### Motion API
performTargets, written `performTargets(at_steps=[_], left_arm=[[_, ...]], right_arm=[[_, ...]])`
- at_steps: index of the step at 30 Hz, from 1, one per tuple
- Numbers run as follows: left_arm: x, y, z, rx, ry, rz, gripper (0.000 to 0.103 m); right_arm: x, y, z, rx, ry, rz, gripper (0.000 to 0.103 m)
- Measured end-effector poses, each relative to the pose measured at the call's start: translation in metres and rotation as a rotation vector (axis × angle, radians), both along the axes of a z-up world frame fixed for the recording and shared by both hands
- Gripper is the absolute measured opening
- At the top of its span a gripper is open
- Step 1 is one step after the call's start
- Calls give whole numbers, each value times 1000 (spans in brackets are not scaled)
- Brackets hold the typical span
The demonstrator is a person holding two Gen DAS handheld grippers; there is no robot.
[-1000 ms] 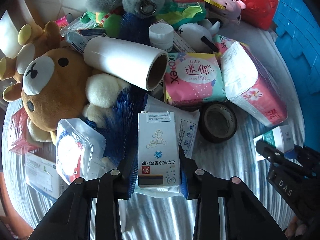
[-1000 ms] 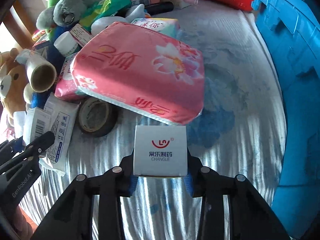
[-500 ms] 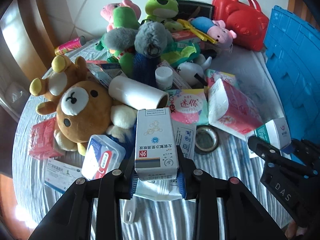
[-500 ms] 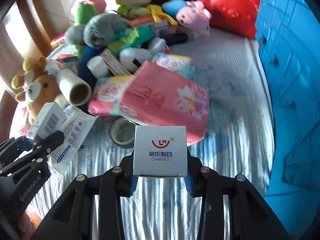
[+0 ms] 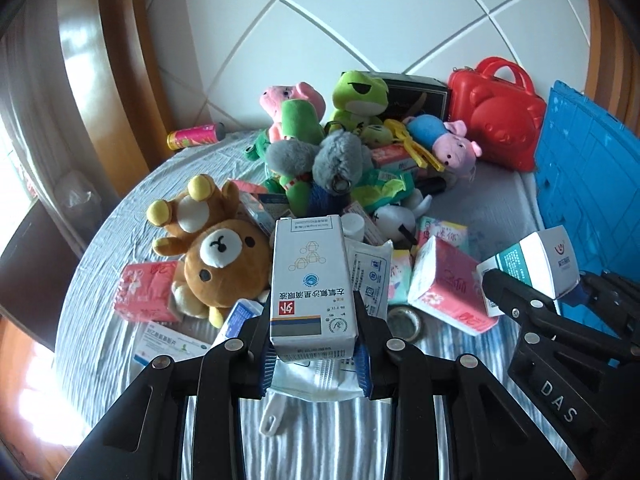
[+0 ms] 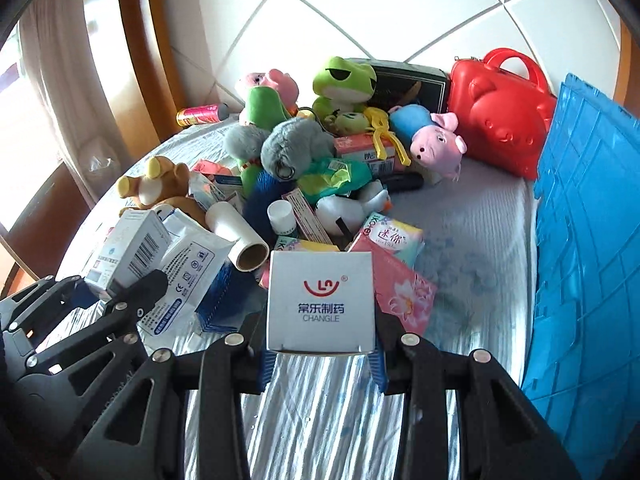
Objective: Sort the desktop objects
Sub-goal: 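Lift both held white boxes up off the pile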
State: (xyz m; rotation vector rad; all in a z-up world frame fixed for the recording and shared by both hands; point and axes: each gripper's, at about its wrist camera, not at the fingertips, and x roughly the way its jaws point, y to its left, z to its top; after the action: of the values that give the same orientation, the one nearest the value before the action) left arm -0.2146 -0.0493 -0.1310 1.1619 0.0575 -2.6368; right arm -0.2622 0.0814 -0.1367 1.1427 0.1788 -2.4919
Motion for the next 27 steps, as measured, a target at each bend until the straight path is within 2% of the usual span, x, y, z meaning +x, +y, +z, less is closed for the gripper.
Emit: performTargets(at_steps=[4,7,12,16,17,19,23,24,25,27], left_arm=[[0,-2,-9,-3,-39,-8,31],[-4,-4,-37,25,-117,-14,31],[-10,3,-106,38,-272,-44,31],[-13,6,-154,61,-374,-39,36],[-13,7,-159,54,-376,-39,38],[-12,9,-163,32,-369,-35,50],[-13,11,-159,38,-370,-28,53],[-12,12,-157,37,-363,-22,51],[-11,12,-154,38,-351,-22,34],[-10,14,-148,35,-331,-27,32]], right_arm=[[8,1,3,3,-3,1,37],[8,-1,-11,30,-49,-7,37],[5,-3,-62,75,-174,-21,37],[2,0,-106,107,-266,-21,37],[1,1,-116,115,-284,-22,37],[-1,4,-132,120,-317,-26,37],[-4,8,-144,122,-342,-25,37],[-4,8,-144,121,-341,-23,37],[-4,8,-143,119,-339,-22,37],[-4,9,-139,117,-329,-16,37]])
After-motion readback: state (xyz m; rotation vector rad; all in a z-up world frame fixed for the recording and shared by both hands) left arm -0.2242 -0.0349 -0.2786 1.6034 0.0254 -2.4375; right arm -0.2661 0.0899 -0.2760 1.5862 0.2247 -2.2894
